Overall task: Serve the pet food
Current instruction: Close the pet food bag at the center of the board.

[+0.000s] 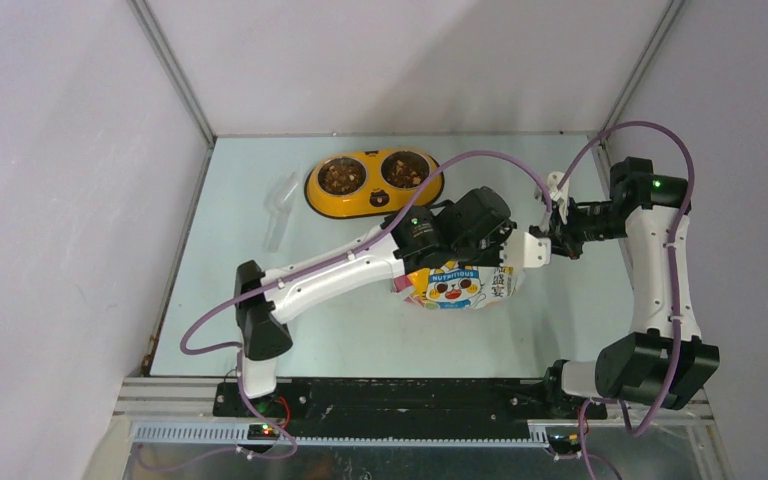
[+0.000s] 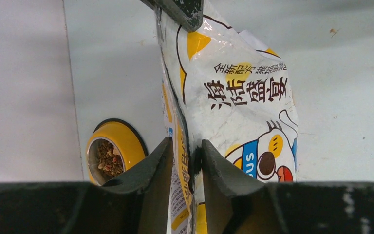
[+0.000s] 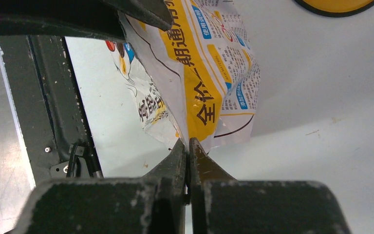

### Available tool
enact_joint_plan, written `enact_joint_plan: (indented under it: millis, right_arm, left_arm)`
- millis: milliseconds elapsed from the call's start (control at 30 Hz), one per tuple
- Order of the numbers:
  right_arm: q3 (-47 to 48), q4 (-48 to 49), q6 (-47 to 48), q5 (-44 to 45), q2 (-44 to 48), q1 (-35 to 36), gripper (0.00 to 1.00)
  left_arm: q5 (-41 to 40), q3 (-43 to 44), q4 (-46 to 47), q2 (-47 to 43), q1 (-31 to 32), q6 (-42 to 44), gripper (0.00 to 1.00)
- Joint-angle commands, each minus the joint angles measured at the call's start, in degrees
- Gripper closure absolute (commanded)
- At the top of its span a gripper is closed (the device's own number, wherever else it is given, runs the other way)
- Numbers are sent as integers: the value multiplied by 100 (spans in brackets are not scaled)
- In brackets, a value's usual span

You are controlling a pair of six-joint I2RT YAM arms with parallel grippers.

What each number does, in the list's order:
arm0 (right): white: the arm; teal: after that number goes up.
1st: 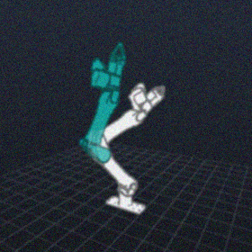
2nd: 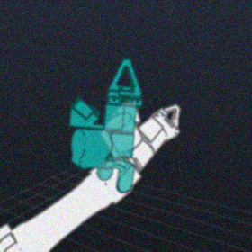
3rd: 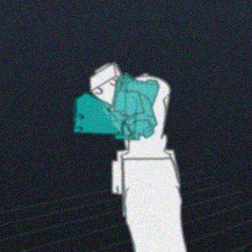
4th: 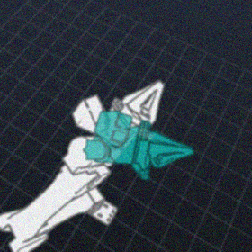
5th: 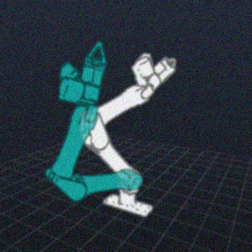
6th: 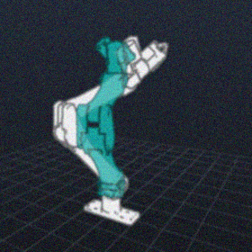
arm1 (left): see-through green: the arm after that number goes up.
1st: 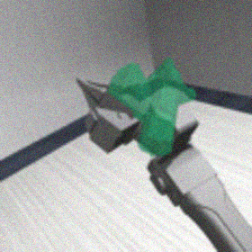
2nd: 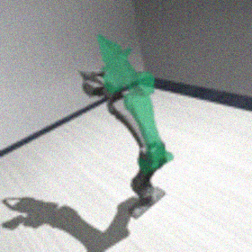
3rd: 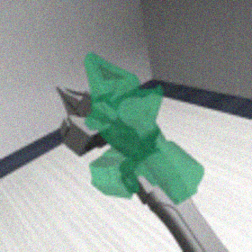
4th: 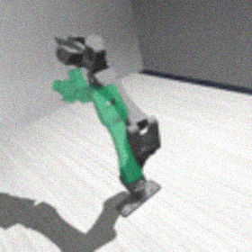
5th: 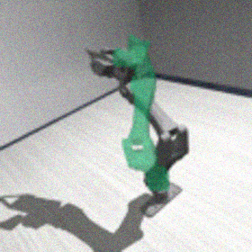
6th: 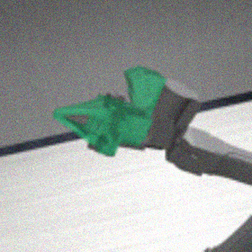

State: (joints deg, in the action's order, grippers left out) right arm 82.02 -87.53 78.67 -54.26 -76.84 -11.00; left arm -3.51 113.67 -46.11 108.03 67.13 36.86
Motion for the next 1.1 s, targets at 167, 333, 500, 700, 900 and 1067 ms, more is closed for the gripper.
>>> enact_joint_plan:
  millis: [167,333,500,700,900,1067]
  right_arm:
    - [240,-374,168,-250,-132,-20,100]
    - [245,-419,229,-264,-112,-37,100]
    - [231,-424,243,-260,-113,-52,100]
    - [218,-423,241,-290,-83,-60,100]
    - [218,-428,232,-304,-79,-60,100]
    - [218,-427,227,-297,-84,-60,100]
  left_arm:
    - [-386,-106,283,-36,93,209,71]
    - [-429,-104,286,-28,115,227,100]
    - [-253,43,175,-53,86,168,100]
    - [66,322,134,-14,-2,-147,86]
    - [25,464,180,193,77,-160,52]
    - [-43,609,187,349,169,-141,53]
